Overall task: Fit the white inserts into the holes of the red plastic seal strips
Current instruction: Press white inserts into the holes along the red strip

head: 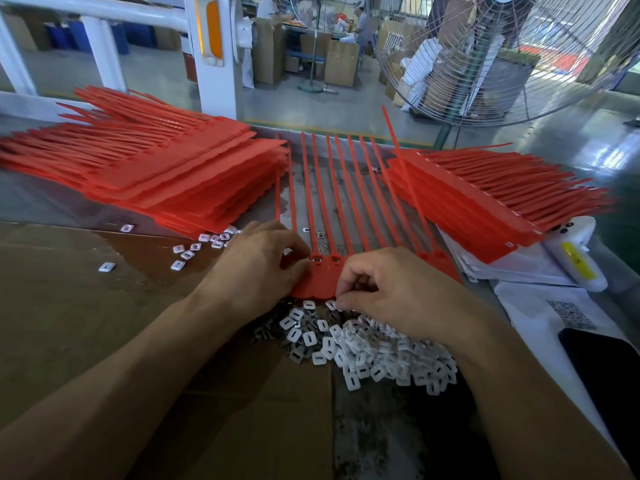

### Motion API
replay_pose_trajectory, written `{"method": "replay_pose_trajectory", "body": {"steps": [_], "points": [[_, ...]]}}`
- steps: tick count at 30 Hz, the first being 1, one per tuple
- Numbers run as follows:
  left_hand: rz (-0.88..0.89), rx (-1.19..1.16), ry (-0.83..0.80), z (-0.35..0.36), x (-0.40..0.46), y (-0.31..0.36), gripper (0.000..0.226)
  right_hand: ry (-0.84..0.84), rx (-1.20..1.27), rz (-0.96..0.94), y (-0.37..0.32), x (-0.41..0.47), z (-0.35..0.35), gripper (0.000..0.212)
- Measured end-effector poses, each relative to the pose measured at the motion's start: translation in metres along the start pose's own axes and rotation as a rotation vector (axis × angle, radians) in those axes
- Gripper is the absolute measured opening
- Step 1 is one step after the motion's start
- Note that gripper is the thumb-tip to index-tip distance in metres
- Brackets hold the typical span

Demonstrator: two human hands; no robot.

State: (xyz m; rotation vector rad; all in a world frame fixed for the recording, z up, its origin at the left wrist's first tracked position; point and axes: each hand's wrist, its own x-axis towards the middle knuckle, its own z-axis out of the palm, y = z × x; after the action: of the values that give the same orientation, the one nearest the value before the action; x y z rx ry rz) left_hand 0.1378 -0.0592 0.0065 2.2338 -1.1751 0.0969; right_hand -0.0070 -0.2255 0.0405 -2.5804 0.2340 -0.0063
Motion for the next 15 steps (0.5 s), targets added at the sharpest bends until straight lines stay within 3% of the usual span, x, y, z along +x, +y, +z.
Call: {"method": "replay_pose_trajectory", "body": {"steps": [6, 12, 15], "points": [[0.001, 0.007, -0.014, -0.0006, -0.0002, -0.0007, 0.023, 0.080, 0.093, -0.013, 0.0026, 0.0008, -0.0002, 0.010], [-0.011, 0.004, -0.027, -0.0008, 0.0001, -0.0009, 0.023, 0.042, 0.005, -0.011, 0.0042, -0.0033, -0.0081, 0.013], [-0.008, 0.009, -0.020, -0.0004, -0.0004, -0.0010, 0.022, -0.065, -0.025, -0.064, -0.0012, -0.0044, -0.0064, 0.018]]}}
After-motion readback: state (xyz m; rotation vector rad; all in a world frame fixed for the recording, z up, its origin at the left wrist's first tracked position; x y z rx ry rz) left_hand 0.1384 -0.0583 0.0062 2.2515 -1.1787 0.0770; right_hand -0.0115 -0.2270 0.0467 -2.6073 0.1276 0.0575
